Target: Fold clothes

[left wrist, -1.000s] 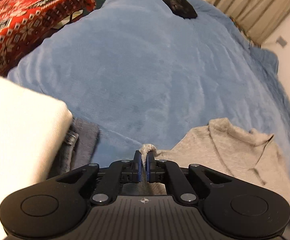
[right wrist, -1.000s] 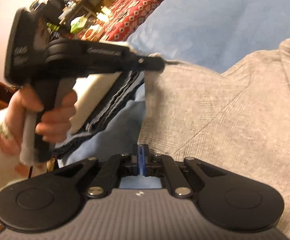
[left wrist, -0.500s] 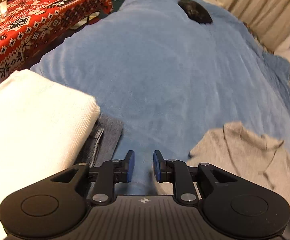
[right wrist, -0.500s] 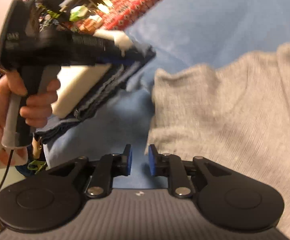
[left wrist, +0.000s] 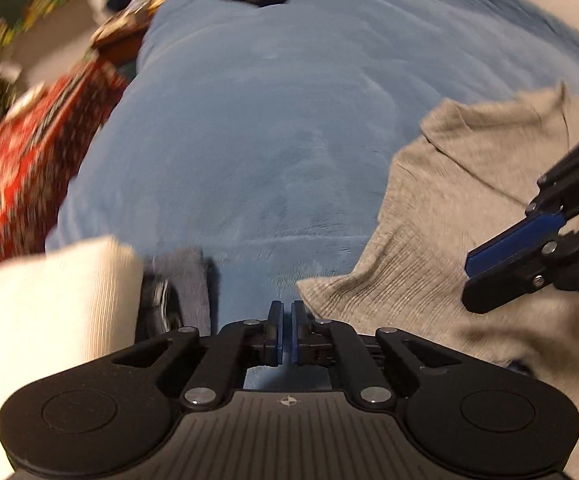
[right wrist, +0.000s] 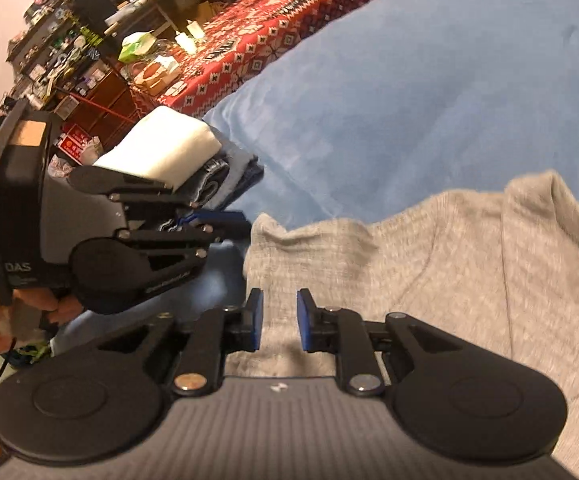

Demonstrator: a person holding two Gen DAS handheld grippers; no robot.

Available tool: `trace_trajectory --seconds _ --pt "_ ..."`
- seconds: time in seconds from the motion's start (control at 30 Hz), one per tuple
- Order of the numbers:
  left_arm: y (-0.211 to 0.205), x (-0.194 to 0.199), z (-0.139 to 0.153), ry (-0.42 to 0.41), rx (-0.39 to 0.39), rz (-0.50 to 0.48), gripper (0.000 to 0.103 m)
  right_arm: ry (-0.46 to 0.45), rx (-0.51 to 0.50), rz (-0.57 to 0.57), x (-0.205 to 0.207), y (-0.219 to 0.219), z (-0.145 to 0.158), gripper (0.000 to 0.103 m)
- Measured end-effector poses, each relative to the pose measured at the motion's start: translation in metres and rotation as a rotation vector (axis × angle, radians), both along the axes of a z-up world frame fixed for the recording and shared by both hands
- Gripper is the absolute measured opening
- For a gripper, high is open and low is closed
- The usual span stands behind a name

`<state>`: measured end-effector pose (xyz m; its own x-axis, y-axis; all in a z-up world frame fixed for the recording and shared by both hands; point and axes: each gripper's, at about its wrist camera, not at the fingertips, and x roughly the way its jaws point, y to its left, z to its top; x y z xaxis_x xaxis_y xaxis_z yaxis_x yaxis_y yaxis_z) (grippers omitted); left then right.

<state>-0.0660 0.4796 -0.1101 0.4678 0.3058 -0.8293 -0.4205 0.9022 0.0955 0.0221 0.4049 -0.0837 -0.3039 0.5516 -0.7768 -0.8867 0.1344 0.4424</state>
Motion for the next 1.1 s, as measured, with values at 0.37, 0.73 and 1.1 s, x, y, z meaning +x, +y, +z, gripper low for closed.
trace_trajectory --seconds 0.37,0.73,1.1 --pt "-0.012 0.008 -0.010 0.145 0.179 -0.152 0.004 0.043 -0.033 -0.001 0.001 -0.015 -0.012 0.020" --pt "-0.030 0.009 -0.006 0.108 0.211 -0.236 0.008 0.069 -0.053 -0.041 0.008 -0.022 -0.016 0.020" --pt "-0.035 0.023 -0.013 0.115 0.281 -0.305 0.010 0.086 -0.073 -0.038 0.004 -0.022 -0.025 0.021"
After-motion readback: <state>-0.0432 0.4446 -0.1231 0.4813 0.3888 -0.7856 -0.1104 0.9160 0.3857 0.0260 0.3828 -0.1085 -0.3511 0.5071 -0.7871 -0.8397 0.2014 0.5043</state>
